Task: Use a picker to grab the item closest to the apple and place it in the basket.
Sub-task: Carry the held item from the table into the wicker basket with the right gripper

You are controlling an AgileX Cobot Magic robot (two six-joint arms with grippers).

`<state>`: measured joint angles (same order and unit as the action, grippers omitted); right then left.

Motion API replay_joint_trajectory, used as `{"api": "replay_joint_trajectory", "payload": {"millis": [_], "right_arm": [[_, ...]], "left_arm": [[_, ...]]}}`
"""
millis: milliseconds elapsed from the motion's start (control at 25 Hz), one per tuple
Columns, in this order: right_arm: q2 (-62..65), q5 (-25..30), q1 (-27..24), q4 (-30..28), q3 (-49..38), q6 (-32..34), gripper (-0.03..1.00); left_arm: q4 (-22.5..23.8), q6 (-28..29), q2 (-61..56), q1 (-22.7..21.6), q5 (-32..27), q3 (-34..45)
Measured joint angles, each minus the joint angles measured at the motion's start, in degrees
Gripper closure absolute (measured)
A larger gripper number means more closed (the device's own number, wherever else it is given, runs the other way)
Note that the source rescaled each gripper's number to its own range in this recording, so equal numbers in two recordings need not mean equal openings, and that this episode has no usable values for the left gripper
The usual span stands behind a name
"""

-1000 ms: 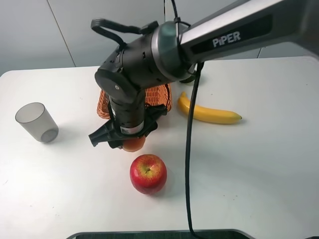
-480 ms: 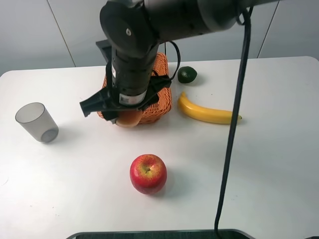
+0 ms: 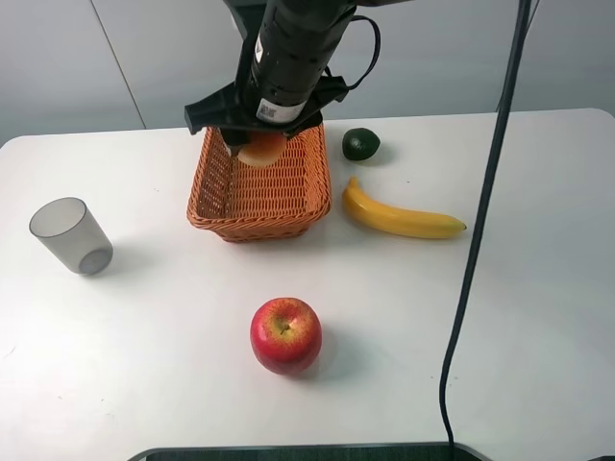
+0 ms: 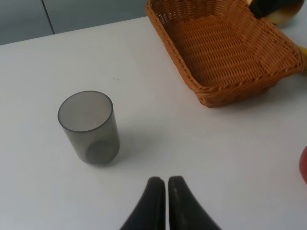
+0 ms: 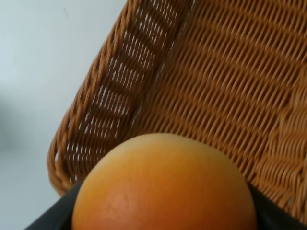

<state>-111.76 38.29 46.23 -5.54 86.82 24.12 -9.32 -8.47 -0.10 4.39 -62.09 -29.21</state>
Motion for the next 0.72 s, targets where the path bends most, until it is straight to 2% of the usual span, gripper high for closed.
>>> {"api": "replay_joint_trajectory", "payload": {"millis": [280, 720], "right_arm": [[-2.2, -8.5, -2.3, 0.3, 0.1, -1.9, 0.96], [-10.3, -12.5, -2.3, -1.2, 0.2, -2.1, 0.96]], "left_arm": [[0.0, 0.0, 0.0, 0.0, 0.0, 0.0], [0.0, 0.0, 0.0, 0.0, 0.0, 0.0]]}}
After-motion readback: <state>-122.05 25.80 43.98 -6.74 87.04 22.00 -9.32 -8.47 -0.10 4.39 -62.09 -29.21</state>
